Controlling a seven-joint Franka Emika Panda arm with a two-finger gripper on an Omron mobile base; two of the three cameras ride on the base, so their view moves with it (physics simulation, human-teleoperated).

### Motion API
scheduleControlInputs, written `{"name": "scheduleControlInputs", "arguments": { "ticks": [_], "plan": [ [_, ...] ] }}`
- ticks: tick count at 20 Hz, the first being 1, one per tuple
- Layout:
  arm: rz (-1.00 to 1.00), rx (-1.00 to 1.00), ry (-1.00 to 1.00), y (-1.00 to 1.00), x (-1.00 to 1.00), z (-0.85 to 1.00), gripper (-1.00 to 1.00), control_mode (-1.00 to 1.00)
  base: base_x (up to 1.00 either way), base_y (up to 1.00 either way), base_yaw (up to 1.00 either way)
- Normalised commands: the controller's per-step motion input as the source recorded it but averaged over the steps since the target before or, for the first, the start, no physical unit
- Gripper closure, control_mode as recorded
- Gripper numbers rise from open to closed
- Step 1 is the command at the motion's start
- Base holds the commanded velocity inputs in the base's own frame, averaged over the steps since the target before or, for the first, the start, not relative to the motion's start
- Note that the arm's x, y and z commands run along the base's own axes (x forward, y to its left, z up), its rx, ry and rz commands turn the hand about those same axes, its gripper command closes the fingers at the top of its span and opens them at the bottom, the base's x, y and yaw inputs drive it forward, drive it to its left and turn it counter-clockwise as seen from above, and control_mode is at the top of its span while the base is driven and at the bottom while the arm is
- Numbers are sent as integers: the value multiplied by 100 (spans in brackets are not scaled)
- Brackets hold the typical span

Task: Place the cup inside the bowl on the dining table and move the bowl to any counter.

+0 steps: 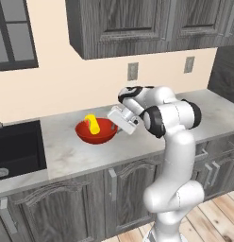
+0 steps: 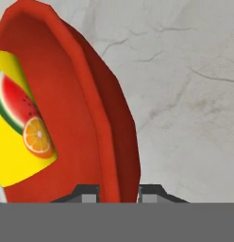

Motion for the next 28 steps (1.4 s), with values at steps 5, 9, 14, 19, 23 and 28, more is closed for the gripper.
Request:
{"name": "scheduleControlInputs", "arguments": {
  "ticks": [5, 9, 14, 19, 23, 28],
  "plan": [
    [0, 0, 0, 0, 5, -14, 100, -100, 0, 0, 0],
    [0, 0, 0, 0, 3, -12, 100, -100, 0, 0, 0],
    [0, -1, 0, 0, 6, -19, 100, -100, 0, 0, 0],
    [0, -2, 0, 0, 9, -20, 100, -100, 0, 0, 0],
    [0, -2, 0, 0, 7, -16, 100, -100, 0, 0, 0],
    [0, 0, 0, 1, 0, 0, 100, -100, 0, 0, 0]
  ]
}}
